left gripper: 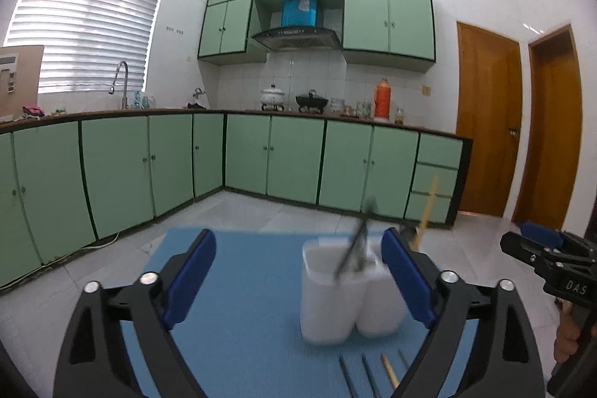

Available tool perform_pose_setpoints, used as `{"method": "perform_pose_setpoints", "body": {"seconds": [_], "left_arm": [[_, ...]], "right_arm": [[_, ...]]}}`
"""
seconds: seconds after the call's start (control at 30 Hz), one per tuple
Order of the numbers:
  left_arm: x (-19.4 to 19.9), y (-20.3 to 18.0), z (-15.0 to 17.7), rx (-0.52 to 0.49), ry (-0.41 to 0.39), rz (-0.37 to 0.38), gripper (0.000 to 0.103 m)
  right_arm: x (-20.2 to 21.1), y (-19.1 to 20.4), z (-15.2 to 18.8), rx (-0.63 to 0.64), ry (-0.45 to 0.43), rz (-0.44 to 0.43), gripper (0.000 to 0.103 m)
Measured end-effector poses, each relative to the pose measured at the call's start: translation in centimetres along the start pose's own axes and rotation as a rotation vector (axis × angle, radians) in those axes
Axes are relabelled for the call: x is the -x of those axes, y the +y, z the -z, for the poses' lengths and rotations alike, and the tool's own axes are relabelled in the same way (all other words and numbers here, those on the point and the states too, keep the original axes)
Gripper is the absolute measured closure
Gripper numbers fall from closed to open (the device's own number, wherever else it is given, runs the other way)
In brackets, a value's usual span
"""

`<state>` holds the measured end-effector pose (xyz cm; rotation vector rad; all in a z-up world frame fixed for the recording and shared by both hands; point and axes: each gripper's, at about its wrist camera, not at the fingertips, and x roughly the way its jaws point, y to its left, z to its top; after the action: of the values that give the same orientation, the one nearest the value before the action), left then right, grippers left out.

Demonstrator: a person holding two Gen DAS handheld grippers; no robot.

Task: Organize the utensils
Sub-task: 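Move both open tools back over the remaining chopsticks on the table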

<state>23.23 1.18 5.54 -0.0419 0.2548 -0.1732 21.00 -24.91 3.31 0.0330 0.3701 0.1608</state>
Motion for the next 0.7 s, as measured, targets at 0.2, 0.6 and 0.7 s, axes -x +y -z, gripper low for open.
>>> {"method": "perform_pose_setpoints", "body": {"seconds": [0.2, 0.6, 0.7], "left_arm": [[3.4, -0.8, 5.8, -0.027, 0.077, 0.000, 0.009], [8.9, -2.4, 13.1, -0.054, 0.131, -0.026, 0.009], [10.1, -3.0, 14.2, -0.068, 0.098, -0.046, 0.009]], "right_arm": [[3.1, 1.0, 5.5, 0.001, 0.039, 0.009, 0.013], [6.6, 3.0, 12.9, -0.031, 0.093, 0.056, 0.013], [7.3, 3.6, 14.2, -0.028, 0.077, 0.076, 0.013]]}}
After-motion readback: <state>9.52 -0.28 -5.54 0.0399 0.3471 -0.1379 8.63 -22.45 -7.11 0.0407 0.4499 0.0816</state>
